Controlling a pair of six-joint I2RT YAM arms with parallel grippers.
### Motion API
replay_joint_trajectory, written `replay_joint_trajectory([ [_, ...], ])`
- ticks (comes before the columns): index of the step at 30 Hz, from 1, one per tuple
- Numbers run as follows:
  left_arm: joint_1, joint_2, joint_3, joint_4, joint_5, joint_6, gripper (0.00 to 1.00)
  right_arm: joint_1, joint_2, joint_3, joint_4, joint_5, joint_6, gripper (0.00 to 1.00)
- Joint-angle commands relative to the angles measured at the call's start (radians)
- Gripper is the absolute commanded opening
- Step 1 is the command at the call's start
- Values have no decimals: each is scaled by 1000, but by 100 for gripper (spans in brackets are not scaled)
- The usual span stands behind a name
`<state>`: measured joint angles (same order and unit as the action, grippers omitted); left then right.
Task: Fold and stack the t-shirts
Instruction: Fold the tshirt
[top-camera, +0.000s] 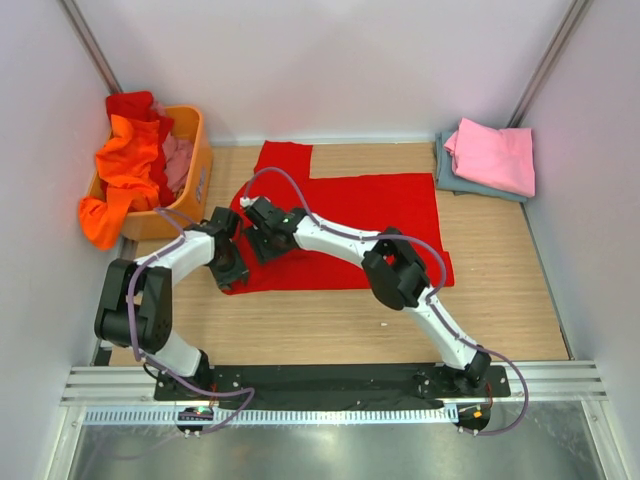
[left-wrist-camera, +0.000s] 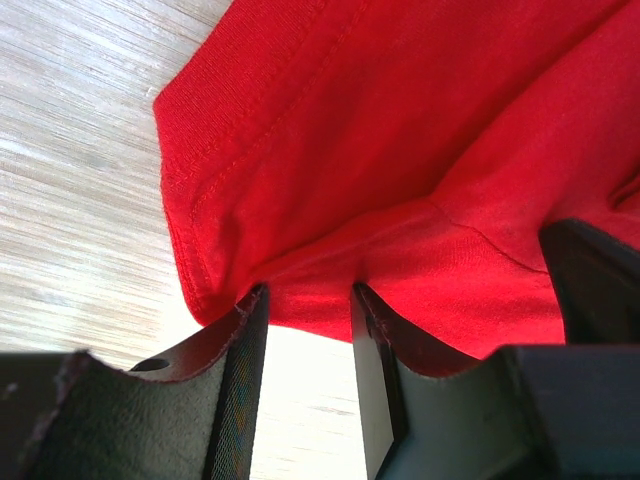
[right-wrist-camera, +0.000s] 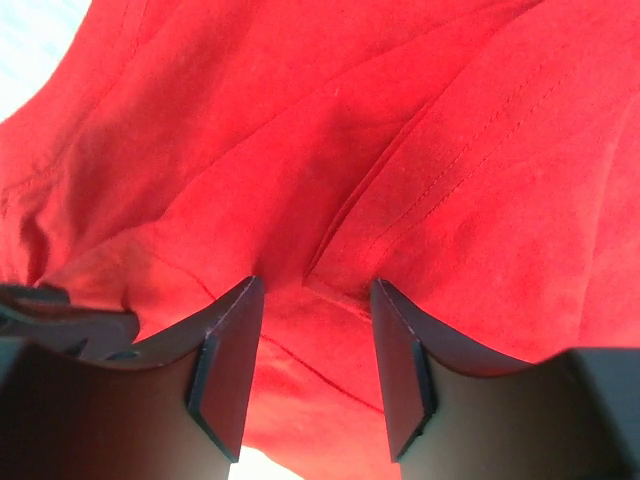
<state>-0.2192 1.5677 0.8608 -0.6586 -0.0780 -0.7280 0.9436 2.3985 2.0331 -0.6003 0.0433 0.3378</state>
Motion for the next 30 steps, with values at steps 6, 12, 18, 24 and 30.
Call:
replay_joint_trajectory([
  [6, 4, 64, -80, 85, 14, -21, 38, 1, 40, 72, -10, 107, 18, 40],
  [12, 4, 58, -86, 90, 14, -22, 38, 1, 41, 75, -36, 141, 10, 15],
  [18, 4, 58, -85, 90, 15, -21, 37, -2, -9, 87, -69, 197, -20, 9],
  [24, 4, 58, -85, 90, 15, -19, 36, -38, -44, 116, -101, 239, -80, 8],
  [30, 4, 55, -86, 90, 15, -19, 35, -109, -15, 174, -130, 231, -118, 7],
])
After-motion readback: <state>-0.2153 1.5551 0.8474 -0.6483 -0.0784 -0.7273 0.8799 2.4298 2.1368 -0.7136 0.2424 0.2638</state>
